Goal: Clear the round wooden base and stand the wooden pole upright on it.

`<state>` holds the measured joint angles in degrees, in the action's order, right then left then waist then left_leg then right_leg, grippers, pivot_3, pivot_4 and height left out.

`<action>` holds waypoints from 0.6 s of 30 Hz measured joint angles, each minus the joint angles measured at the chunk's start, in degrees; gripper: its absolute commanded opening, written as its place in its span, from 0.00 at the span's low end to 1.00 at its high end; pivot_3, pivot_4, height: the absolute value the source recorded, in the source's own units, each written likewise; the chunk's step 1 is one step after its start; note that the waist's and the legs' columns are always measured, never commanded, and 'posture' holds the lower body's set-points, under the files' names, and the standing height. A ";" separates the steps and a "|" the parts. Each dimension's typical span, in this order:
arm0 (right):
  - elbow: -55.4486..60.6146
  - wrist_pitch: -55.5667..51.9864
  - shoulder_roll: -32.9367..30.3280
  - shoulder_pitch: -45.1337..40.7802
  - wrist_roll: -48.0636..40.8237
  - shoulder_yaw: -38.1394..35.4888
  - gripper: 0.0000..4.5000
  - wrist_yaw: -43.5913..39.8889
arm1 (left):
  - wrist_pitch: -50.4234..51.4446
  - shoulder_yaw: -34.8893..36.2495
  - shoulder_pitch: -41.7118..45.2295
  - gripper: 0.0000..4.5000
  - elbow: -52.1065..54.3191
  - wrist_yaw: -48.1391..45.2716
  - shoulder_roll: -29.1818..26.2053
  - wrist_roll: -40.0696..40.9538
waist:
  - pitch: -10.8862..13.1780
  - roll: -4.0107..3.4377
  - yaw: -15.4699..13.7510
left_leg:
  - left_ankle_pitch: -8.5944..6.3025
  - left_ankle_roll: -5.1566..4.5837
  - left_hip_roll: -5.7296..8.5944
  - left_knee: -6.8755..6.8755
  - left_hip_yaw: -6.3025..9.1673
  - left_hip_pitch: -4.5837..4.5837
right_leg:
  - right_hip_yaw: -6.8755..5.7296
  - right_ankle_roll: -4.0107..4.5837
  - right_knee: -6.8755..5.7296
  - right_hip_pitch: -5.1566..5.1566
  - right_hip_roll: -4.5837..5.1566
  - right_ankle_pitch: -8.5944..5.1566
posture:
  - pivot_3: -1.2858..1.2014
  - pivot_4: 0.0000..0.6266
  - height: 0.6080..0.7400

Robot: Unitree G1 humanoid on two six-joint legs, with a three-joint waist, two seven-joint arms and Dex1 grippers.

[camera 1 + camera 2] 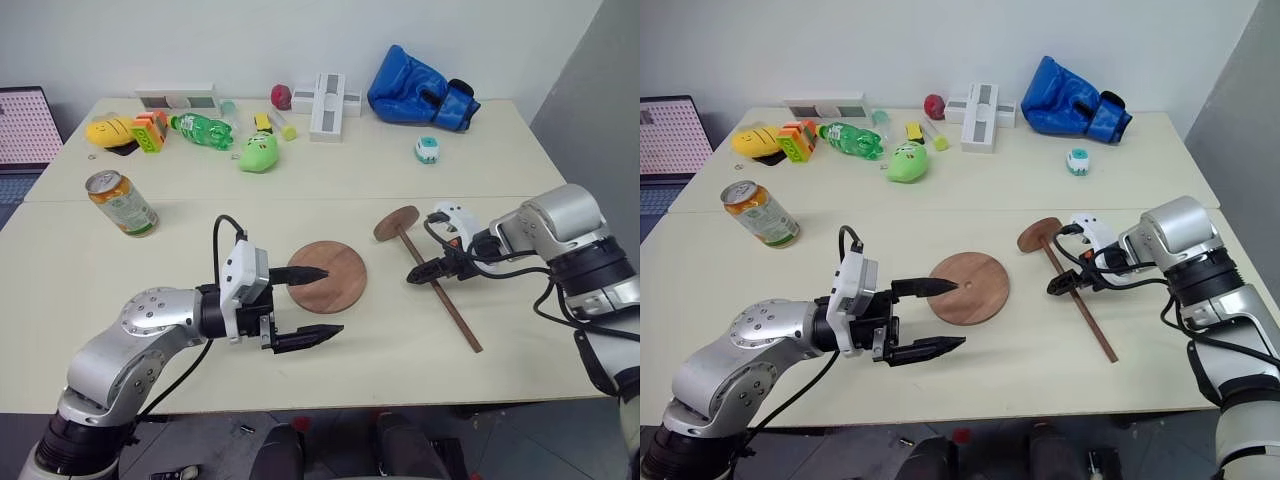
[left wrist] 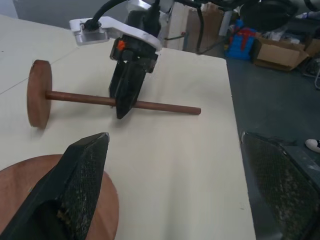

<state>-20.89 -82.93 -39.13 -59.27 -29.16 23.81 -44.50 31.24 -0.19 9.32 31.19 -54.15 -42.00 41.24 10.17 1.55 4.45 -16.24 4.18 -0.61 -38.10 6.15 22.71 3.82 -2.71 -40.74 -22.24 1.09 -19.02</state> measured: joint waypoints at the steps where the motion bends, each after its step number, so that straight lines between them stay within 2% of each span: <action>1: -0.58 0.04 0.30 -0.19 0.73 0.00 0.72 -0.10 | 0.08 -0.01 -0.17 1.00 0.16 0.26 0.10 0.02 | 0.00 0.00 0.02 | 0.00 0.00 0.00 -0.01 -0.01 -0.02 | 0.01 0.00 -0.01 0.01 0.00 0.00 | 0.52 0.24 1.00; 9: -3.17 0.63 2.13 -0.96 3.82 0.18 0.26 -1.26 | 0.95 0.00 -0.28 1.00 0.77 1.55 0.13 0.05 | 0.00 0.00 0.31 | 0.00 0.00 -0.01 0.01 0.00 -0.02 | 0.00 0.00 -0.01 0.00 -0.02 0.00 | 0.52 0.24 1.00; 13: -3.84 0.47 3.08 -1.16 4.44 0.44 0.07 -1.87 | 0.95 0.05 -0.73 1.00 0.88 1.59 0.10 0.06 | 0.00 0.00 0.32 | 0.00 0.00 -0.01 0.01 0.00 -0.01 | 0.01 0.00 -0.01 0.00 -0.02 0.00 | 0.52 0.24 1.00; 18: -6.04 -0.16 3.97 -2.10 5.15 -0.41 0.06 -2.68 | 0.85 0.05 -1.85 1.00 0.88 1.00 -0.30 -0.17 | 0.01 -0.02 0.34 | 0.00 0.00 0.00 0.02 0.00 -0.01 | 0.01 0.00 -0.01 -0.01 -0.02 0.00 | 0.52 0.24 1.00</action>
<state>-26.92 -83.09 -35.16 -61.36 -24.02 23.40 -47.18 32.09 -0.14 7.47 32.07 -53.15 -42.30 41.07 10.19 1.53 4.79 -16.24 4.18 -0.61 -38.08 6.15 22.69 3.83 -2.71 -40.75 -22.25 1.07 -19.02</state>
